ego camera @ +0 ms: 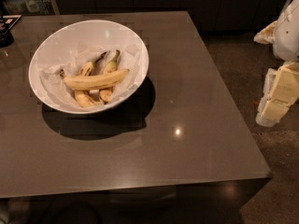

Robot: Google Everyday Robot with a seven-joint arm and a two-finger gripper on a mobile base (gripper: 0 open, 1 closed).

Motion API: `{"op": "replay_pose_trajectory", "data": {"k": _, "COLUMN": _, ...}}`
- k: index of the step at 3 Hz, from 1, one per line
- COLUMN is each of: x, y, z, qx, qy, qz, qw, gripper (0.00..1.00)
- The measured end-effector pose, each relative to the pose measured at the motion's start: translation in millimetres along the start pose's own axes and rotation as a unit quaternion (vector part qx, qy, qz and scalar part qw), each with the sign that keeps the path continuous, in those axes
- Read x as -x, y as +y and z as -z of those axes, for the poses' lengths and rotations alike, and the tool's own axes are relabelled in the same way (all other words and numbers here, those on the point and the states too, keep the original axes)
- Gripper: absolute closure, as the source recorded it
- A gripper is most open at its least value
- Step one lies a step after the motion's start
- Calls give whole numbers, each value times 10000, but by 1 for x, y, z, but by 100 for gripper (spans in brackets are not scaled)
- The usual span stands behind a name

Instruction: Pick banana from white bowl

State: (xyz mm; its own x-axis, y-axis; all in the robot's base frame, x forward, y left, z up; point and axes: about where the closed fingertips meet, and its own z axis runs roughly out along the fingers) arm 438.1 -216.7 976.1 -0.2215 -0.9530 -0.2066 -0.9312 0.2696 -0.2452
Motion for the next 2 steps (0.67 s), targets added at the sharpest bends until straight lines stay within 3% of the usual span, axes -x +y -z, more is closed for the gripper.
{"op": "replay_pose_trajectory", "data": {"k": 1, "x": 0, "y": 0, "z": 0, "qx": 0, "qy": 0, "qz": 0, "qw": 10000, "gripper": 0}}
{"op": "replay_pose_trajectory", "data": {"k": 2, "x": 39, "y": 1, "z": 7, "qx": -13, "qy": -203, "qz": 78, "qw": 9998, "gripper": 0}}
